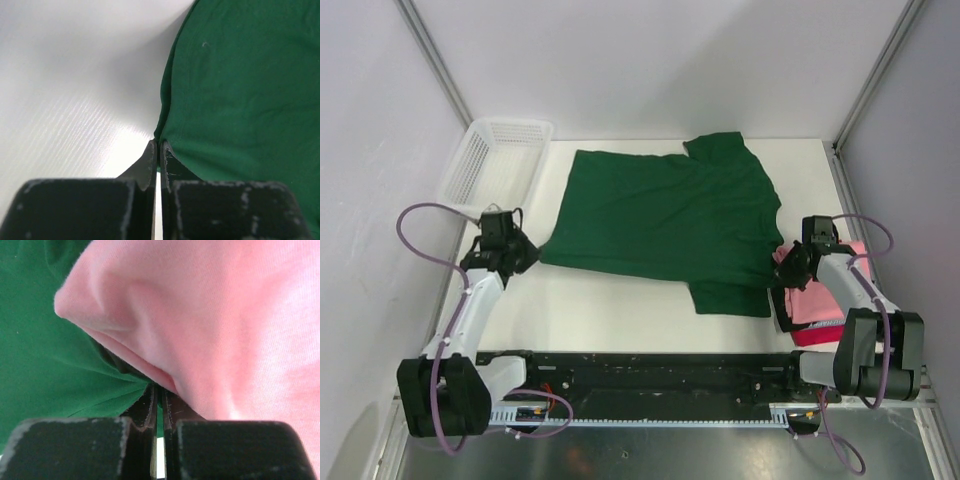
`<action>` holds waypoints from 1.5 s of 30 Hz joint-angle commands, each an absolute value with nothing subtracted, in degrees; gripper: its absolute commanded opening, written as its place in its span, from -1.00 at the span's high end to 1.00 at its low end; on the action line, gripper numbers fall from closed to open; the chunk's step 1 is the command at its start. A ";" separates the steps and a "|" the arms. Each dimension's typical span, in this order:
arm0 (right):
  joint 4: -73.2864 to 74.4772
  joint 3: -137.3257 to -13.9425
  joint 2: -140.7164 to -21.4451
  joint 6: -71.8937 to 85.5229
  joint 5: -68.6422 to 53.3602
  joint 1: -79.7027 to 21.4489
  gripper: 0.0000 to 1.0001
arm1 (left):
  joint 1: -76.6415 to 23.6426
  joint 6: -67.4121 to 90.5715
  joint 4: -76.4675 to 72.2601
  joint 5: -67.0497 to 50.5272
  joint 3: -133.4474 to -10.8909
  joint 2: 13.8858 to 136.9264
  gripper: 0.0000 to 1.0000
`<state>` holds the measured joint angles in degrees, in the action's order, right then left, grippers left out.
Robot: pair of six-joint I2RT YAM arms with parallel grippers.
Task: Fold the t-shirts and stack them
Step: Flatten out the tshirt, then fold the flattened tshirt in 1/3 of the way
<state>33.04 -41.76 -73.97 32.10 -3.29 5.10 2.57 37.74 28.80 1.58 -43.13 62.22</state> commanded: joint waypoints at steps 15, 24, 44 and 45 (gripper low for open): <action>37.71 -42.71 -68.28 33.40 -0.31 0.02 0.94 | 2.64 39.83 33.19 10.01 -37.54 52.69 1.00; 33.11 -55.25 -84.72 33.89 3.69 -5.80 0.77 | 2.38 37.01 29.01 7.78 -47.21 71.77 1.00; 43.76 -44.65 -66.15 43.71 10.54 -14.22 0.05 | -2.55 36.65 26.96 4.56 -51.21 77.54 1.00; 43.63 -43.20 -65.77 44.57 10.63 -15.07 0.05 | -2.55 36.69 26.88 4.34 -51.14 77.49 1.00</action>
